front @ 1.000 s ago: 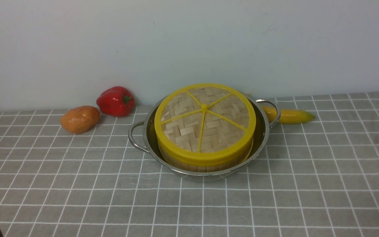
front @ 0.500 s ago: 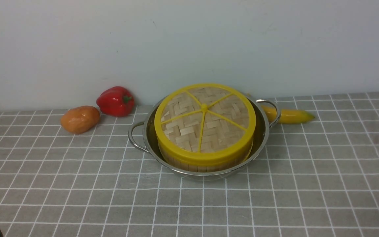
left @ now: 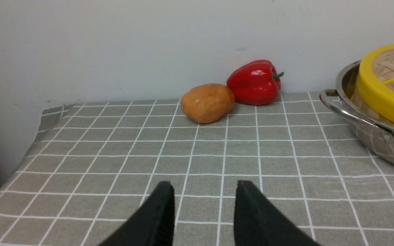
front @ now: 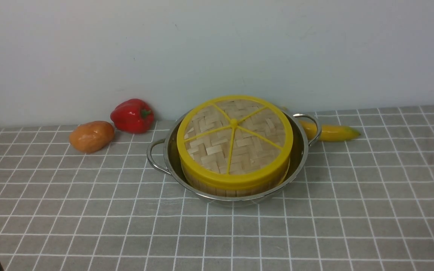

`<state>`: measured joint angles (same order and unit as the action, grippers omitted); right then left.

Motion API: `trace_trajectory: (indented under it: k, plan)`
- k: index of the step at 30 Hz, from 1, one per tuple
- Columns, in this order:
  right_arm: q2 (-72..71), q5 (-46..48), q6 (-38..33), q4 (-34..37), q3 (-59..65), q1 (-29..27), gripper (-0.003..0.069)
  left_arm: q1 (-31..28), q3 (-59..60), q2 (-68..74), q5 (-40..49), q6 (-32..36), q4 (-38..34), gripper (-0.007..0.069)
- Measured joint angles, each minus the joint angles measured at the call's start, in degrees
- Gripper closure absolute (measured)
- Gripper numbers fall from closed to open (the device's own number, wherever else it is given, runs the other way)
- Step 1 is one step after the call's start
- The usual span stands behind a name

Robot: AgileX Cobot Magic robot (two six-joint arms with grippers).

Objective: Place the steamer in the pot on the grey tablecloth, and put the lid on the steamer.

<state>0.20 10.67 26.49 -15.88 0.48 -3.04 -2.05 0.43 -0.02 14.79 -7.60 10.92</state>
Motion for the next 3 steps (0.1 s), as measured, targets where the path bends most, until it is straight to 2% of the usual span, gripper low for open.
trace_trajectory:
  k: [3]
  plan:
    - [0.0,0.0,0.1,0.0,0.0,0.0,0.0419,0.0,0.0,0.0,0.0,0.0,0.0,0.0382]
